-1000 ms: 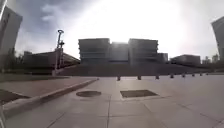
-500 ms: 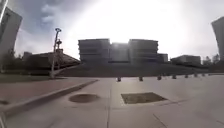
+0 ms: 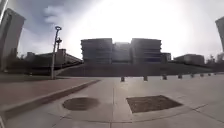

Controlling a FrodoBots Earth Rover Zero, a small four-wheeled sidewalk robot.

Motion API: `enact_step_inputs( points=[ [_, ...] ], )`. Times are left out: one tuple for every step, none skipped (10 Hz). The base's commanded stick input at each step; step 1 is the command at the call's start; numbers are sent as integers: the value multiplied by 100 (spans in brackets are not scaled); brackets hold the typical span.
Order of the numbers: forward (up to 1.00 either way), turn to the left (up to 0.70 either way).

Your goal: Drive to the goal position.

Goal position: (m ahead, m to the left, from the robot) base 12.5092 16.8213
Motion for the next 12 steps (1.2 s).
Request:
enact_step_inputs(
  points=[
    [100,0],
    [100,0],
    [100,0],
    [100,0],
    [100,0],
    [100,0],
    [100,0],
    [100,0],
    [100,0],
    [100,0],
    [100,0],
    [100,0]
  ],
)
